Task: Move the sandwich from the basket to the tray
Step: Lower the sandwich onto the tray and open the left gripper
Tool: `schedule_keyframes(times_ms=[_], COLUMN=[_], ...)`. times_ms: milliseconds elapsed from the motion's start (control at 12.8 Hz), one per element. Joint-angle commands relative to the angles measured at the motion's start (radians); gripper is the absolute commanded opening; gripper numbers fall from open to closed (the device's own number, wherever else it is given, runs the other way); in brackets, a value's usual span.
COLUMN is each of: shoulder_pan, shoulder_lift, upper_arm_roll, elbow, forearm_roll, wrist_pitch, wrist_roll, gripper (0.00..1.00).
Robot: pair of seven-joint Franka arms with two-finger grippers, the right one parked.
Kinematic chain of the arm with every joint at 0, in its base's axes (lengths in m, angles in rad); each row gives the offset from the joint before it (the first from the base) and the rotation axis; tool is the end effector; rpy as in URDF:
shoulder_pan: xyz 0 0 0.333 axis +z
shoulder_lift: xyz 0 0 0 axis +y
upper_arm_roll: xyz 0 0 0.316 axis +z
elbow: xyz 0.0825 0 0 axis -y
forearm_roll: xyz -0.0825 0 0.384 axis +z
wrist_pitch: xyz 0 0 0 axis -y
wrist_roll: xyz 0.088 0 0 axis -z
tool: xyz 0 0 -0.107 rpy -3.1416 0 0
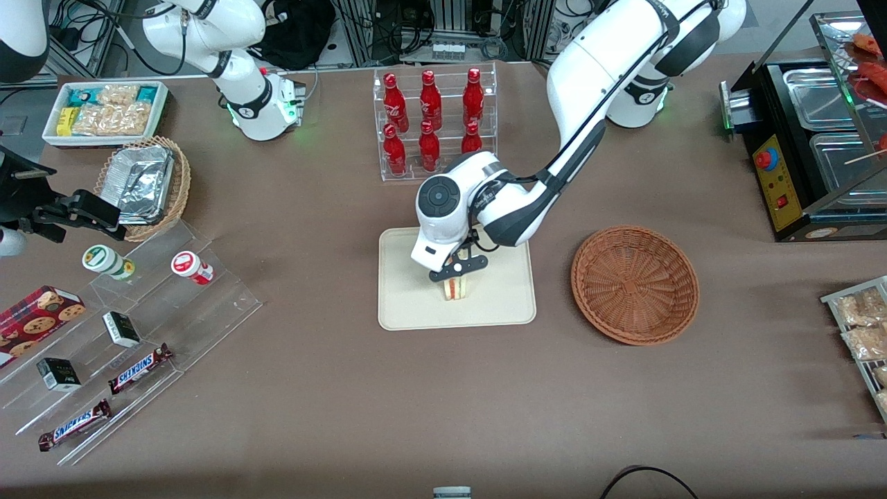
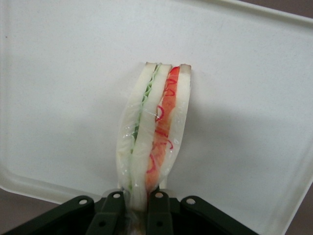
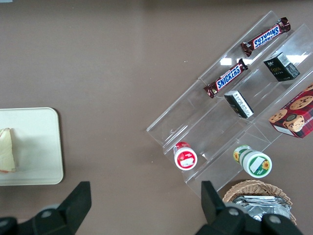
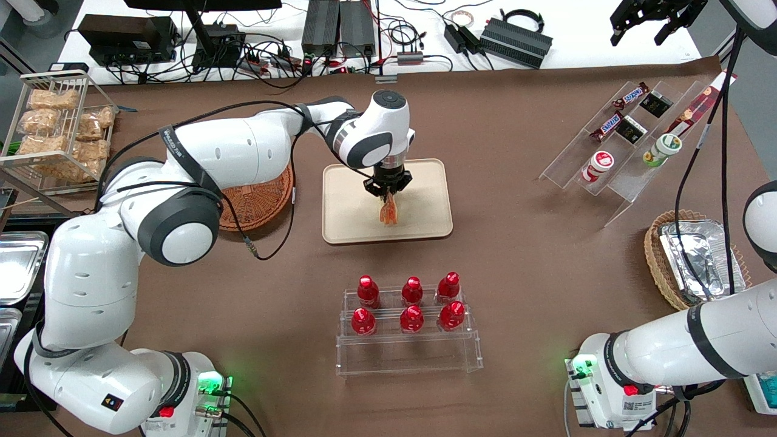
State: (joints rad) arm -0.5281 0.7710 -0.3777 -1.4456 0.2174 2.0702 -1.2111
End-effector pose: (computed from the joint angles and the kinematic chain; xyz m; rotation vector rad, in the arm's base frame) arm 0.4845 -0.5212 0.2452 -3.0673 -0.4292 0.1749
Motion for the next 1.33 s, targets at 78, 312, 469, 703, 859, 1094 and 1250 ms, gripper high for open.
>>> schedule_keyframes(times_ms=[78,312,469,703,859,1094,1250], shoulder_pan=[-0.007,-0.003,0.002,0.002,0.003,0.003,0.016], shoulder_lift=[0.010,-0.024,-0.080,-0.166,-0.208,-0.271,-0.311], upper_arm_roll=[0.006,0.007,0.007,0.007,0.010,0.074,0.120], elbow=[0.041,0.039,0.041,0.039,0.041,0.037,0.024], forearm_roll=[0.016,0.016,0.019,0.022,0.048,0.043,0.028], wrist_pitch=[-0.027,-0.044,-0.123,-0.217,-0.297,-0.344,-0.357], wrist_roll=[-0.027,-0.022,-0.010,-0.008,0.081,0.122,0.128], gripper=[1.00,1.00,1.00,1.00,1.00,1.00,1.00])
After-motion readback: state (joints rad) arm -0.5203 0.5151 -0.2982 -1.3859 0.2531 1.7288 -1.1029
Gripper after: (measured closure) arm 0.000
